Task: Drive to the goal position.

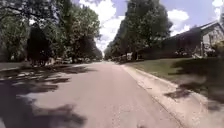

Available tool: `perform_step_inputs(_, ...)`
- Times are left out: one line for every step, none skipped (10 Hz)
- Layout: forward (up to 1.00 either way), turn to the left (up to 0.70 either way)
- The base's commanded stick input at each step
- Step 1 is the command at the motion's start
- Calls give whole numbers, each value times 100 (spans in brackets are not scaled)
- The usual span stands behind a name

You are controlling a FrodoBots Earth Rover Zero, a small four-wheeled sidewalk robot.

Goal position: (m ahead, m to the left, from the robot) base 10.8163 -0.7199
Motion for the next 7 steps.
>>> perform_step_inputs(70,0)
perform_step_inputs(70,0)
perform_step_inputs(70,0)
perform_step_inputs(70,0)
perform_step_inputs(70,0)
perform_step_inputs(70,0)
perform_step_inputs(70,0)
